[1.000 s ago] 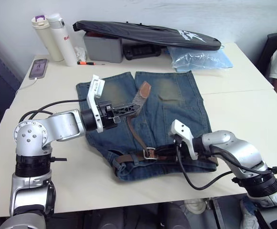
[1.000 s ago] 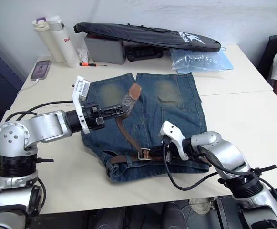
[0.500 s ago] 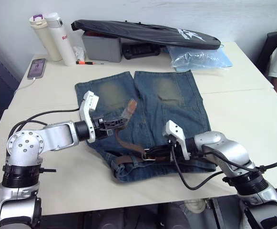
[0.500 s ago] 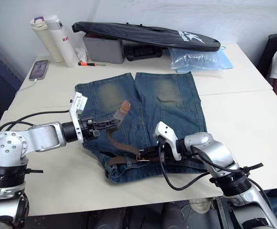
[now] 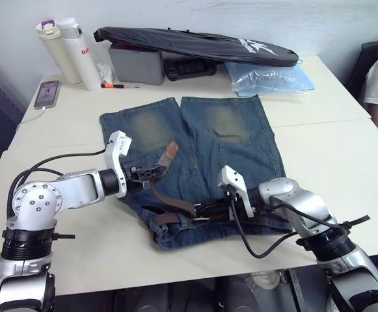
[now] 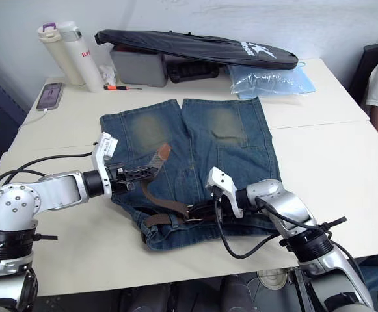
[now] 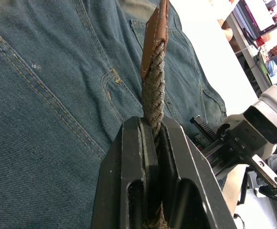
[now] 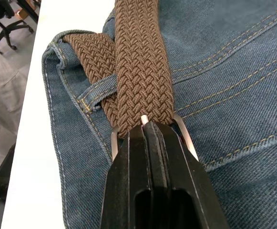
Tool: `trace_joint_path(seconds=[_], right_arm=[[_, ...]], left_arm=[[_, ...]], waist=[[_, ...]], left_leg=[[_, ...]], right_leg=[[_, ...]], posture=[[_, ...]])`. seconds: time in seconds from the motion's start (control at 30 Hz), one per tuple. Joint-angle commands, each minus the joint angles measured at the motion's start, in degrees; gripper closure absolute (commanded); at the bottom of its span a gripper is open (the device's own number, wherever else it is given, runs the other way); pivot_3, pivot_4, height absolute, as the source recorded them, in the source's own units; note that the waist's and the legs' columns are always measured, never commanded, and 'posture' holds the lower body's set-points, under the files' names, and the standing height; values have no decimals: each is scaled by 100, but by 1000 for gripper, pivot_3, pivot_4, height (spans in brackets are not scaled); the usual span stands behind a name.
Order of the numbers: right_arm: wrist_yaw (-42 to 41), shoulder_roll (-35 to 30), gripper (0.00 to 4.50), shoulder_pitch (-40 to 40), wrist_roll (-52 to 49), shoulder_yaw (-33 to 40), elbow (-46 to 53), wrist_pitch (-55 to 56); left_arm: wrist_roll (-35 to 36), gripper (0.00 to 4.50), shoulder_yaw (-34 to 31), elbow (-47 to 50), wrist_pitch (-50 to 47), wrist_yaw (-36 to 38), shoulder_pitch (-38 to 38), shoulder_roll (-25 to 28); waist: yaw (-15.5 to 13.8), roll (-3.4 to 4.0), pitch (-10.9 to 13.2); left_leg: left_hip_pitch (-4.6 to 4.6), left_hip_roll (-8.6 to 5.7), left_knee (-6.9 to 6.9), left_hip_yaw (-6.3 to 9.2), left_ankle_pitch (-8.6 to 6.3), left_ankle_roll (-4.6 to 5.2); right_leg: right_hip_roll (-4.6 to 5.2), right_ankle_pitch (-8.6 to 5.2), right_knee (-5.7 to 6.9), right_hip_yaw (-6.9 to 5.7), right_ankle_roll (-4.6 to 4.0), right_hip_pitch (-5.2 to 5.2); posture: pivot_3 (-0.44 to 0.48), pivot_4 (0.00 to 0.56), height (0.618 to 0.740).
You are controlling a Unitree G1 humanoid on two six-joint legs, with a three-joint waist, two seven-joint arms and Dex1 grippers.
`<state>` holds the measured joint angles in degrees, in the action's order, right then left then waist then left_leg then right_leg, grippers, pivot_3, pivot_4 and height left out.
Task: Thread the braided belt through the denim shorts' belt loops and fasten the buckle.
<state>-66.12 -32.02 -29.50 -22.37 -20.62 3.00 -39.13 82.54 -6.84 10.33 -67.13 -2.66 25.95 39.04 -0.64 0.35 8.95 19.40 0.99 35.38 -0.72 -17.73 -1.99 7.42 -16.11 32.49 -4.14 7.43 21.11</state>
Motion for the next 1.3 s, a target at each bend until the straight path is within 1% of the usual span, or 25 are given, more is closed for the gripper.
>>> trace_joint_path(seconds=[0.03, 0.2, 0.3, 0.4, 0.53, 0.6, 0.8, 0.9, 1.03, 1.17, 1.3], right_arm=[[-118, -28, 4450, -102, 312, -492, -325, -280], [-193, -72, 4450, -260, 596, -883, -464, -409], [-133, -38, 4450, -294, 716, -1055, -527, -516], [-146, -156, 4450, -282, 936, -1349, -430, -484], [-3, -196, 4450, -171, 1141, -1498, -225, -548], [30, -214, 4450, -118, 1216, -1545, -131, -562], [277, -210, 4450, 21, 1451, -1677, 103, -573], [358, -229, 4450, 56, 1593, -1742, 187, -578], [458, -256, 4450, 104, 1784, -1838, 313, -604], [514, -286, 4450, 108, 1988, -1930, 407, -581], [562, -284, 4450, 89, 2231, -2113, 477, -676]], left_arm=[[21, 4500, -21, 79, -61, 284, 414, -104], [49, 4500, 23, -380, -148, 525, 1278, -406], [-135, 4500, 178, -640, -259, 983, 1646, -568], [-616, 4500, 447, -914, -249, 1441, 2016, -721], [-1338, 4500, 757, -1522, 22, 2022, 2710, -1181], [-1670, 4500, 820, -1748, 108, 2257, 2921, -1350], [-2854, 4500, 1218, -2991, 780, 3247, 3842, -2151], [-3365, 4500, 1283, -3569, 1064, 3590, 4165, -2464], [-3960, 4500, 1317, -4241, 1403, 3967, 4512, -2856], [-4440, 4500, 1424, -4588, 1619, 4298, 4634, -3157], [-4741, 4500, 1363, -4836, 1713, 4573, 4792, -3399]], waist=[[6, -2, -1], [0, -19, -14], [56, -14, -20], [74, -18, -24], [66, -27, -31], [65, -29, -33], [57, -29, -33], [72, -27, -35], [62, -28, -34], [63, -28, -34], [70, -31, -34]], left_leg=[[-1, 0, 0, 0, 0, 0], [-10, 0, 1, 2, 3, -4], [-14, 0, -5, -1, 3, -4], [-15, 1, -12, 0, 7, -11], [-19, 1, -12, 1, 8, -13], [-20, 1, -10, 1, 9, -13], [-20, 1, -11, 2, 11, -16], [-22, 1, -11, -1, 11, -16], [-22, 1, -10, 2, 15, -16], [-23, 0, -9, 3, 18, -15], [-27, 0, -8, 5, 19, -15]], right_leg=[[0, 0, 0, 0, 0, -1], [-2, -1, -5, -1, -1, -7], [-1, -1, 4, 0, -1, -11], [-7, -1, 6, -1, 0, -10], [-7, -2, 2, -2, 1, -17], [-7, -2, -5, -3, 1, -18], [-7, -3, -10, -5, 3, -18], [-7, -3, -17, -4, 4, -18], [-6, -3, -16, -6, 5, -19], [-5, -2, -13, -6, 7, -21], [-4, -2, -10, -8, 7, -25]], posture=[[0, 150, 740], [0, 150, 740], [0, 150, 740], [0, 150, 740], [0, 150, 740], [0, 150, 740], [0, 150, 740], [0, 150, 740], [0, 150, 740], [0, 150, 740], [0, 150, 740]])
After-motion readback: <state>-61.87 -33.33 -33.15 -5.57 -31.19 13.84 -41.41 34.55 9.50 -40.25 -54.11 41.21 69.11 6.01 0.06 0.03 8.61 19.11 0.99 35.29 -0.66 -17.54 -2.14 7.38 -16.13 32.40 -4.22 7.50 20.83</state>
